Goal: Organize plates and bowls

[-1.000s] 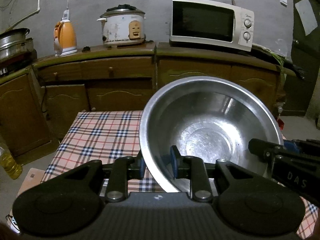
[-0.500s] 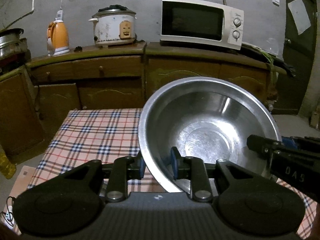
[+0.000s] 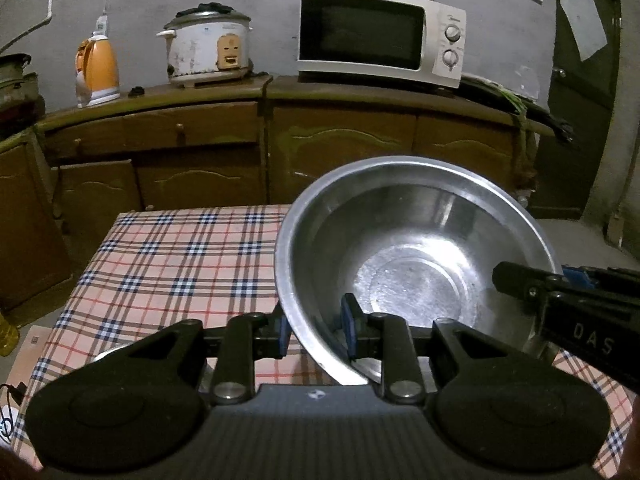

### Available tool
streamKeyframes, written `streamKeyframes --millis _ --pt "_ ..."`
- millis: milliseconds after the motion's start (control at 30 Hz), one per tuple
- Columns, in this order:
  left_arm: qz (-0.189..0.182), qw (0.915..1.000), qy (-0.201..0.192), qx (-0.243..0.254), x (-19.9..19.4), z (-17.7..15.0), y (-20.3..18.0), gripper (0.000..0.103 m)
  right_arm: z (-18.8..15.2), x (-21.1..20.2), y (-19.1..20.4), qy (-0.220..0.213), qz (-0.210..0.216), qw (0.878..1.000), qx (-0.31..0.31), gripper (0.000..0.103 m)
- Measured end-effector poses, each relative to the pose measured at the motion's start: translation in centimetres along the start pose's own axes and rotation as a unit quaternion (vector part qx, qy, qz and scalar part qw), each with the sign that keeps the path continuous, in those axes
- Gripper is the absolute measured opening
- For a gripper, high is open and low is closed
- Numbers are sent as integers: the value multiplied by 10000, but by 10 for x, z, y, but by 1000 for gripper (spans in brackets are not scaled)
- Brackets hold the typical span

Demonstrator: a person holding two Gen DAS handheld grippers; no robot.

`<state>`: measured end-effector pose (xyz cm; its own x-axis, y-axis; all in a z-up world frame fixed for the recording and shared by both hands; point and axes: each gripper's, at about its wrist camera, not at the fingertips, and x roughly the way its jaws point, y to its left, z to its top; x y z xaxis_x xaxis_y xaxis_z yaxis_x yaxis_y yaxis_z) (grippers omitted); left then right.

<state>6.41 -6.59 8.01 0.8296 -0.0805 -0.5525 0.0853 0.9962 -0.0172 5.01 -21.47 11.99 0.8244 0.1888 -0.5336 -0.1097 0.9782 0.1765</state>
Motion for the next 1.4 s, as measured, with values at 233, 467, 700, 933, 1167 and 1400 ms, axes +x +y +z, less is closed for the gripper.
streamKeyframes --millis 233,467,700,933,1167,1400 --pt "-98 9999 43 42 0 -5 -8 27 -7 -6 -10 6 -76 10000 47 28" --pt "-165 9998 68 94 0 -10 -17 27 -13 -11 -20 19 -150 9998 109 29" --pt "-239 9995 113 164 1 -14 -25 27 -19 -15 -30 46 -238 9996 142 29" --pt "-286 9992 169 225 3 -19 -32 27 -24 -16 -39 99 -298 9993 190 29" --pt "-367 9985 269 288 7 -24 -39 28 -31 -15 -49 178 -376 9988 246 29" --pt "-448 9978 356 346 11 -29 -47 28 -39 -14 -60 249 -440 9982 326 29"
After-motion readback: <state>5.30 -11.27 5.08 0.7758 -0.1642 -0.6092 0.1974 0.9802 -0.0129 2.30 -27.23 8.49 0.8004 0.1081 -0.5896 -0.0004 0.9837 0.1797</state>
